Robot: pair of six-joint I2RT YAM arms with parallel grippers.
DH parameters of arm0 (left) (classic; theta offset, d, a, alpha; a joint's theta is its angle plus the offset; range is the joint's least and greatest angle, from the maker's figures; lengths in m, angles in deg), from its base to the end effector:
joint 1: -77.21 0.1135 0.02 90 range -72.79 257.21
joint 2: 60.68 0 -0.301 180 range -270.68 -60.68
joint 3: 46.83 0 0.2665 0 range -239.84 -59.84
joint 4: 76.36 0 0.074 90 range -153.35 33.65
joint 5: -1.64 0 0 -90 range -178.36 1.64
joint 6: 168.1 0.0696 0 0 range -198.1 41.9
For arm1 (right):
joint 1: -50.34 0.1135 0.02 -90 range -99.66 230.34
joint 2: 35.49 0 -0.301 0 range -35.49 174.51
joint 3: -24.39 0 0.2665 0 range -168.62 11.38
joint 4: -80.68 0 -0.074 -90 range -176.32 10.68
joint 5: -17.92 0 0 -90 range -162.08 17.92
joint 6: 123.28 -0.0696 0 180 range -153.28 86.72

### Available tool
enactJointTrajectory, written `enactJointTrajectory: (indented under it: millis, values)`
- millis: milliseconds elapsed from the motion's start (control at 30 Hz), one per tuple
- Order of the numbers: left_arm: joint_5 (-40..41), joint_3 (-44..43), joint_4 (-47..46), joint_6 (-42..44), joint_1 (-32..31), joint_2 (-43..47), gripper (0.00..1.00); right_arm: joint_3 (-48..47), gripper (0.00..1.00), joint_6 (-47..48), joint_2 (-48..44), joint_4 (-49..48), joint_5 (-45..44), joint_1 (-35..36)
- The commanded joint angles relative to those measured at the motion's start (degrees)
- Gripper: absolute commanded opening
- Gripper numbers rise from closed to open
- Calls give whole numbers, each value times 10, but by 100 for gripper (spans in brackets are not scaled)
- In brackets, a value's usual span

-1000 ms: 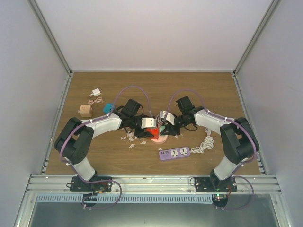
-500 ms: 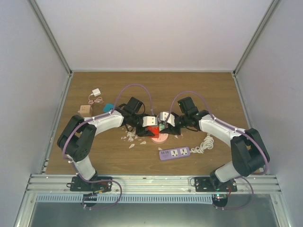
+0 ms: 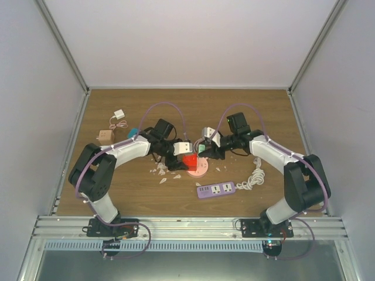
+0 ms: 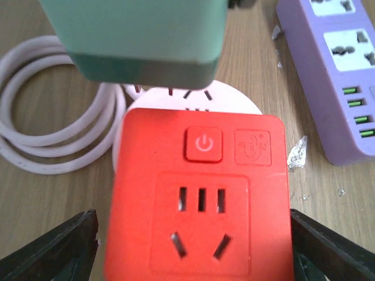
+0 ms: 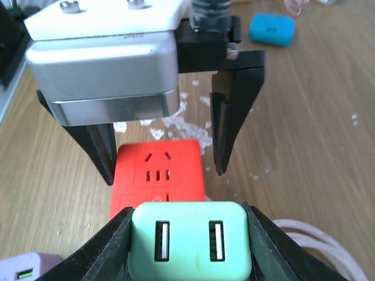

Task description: Pull the plug off the socket

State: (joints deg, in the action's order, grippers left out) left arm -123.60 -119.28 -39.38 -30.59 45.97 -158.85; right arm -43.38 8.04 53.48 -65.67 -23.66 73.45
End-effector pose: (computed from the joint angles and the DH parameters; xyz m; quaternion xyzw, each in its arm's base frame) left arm 0.2894 -0.2225 0.1795 0.6428 0.6706 -0.2594 0.2643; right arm 0.2852 0.1783 0.2198 -0.5683 0.6696 0.3424 0.3338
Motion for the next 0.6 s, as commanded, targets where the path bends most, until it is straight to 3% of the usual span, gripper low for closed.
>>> enactJointTrajectory:
  millis: [0, 300, 567]
  values:
    - [-39, -24, -12, -35, 23, 46, 86, -37, 9, -31, 7, -16, 90, -29]
    - [-187, -80, -17, -102, 42, 65, 77, -62, 11, -102, -9, -67, 226, -54]
    - [-253, -115, -47, -173, 42, 57, 66, -59, 12, -160, -15, -118, 260, -53]
